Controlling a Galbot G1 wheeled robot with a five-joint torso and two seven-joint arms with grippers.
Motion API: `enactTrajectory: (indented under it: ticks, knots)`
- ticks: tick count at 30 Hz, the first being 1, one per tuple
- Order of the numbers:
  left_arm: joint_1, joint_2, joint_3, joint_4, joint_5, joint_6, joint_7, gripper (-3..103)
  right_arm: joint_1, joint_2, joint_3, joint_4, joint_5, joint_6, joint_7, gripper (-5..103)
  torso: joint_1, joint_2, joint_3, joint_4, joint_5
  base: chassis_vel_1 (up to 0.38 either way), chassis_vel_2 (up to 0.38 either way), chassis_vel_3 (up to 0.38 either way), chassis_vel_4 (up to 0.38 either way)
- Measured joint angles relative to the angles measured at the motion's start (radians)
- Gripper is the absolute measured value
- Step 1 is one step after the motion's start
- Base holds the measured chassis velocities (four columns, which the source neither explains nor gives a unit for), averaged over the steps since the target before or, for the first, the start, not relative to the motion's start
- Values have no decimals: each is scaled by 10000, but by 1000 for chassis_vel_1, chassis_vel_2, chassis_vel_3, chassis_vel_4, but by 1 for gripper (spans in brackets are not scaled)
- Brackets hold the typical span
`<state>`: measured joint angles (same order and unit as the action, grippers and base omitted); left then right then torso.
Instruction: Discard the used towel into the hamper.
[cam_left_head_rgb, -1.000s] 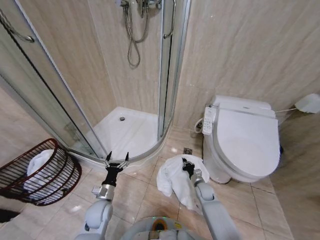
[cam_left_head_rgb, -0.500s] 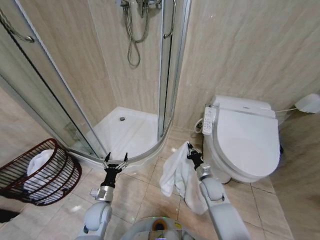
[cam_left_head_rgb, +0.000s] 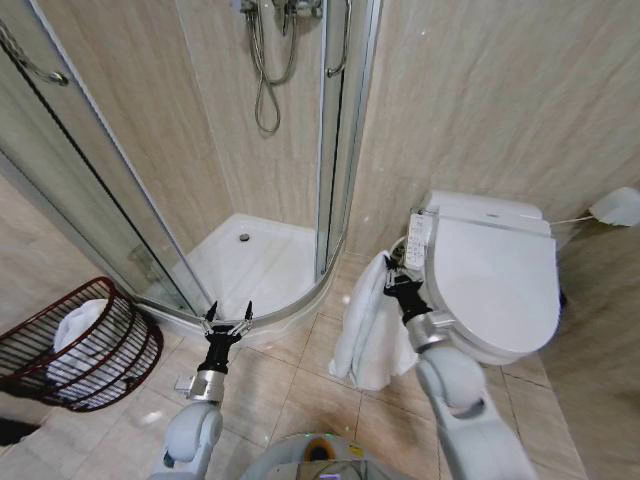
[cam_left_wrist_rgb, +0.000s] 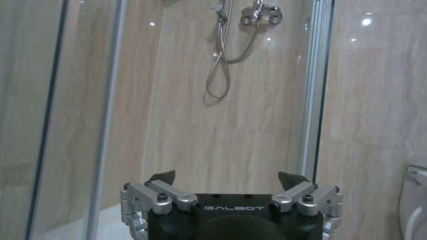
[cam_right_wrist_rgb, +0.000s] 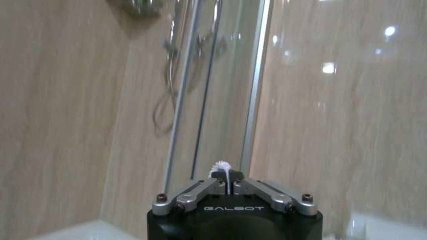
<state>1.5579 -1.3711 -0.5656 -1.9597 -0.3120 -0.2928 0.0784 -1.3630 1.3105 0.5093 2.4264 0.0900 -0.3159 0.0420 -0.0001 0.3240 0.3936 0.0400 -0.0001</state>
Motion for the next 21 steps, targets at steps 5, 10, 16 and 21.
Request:
enactTrajectory:
  ticks: [5,10,16,21]
  knots:
    - [3,-26,1,-73,9,1,-66,100,-283,-803,448,869,980,-416,425,1,0,0,0,-1,0,0,0,0,0]
    - [-57,-126,33,-131,53,88,-150,100,-439,-1388,1083,886,2002,-569,910,1,0,0,1,-1,3,0,0,0,0]
    - [54,-124,26,-216,-52,245,-146,100,-448,-1546,1202,840,2119,-657,956,1,0,0,1,1,1,0,0,0,0]
    - [21,-8,-25,-214,-212,246,-29,100,-563,-1506,1165,807,2032,-664,891,1,0,0,1,-1,1,0,0,0,0]
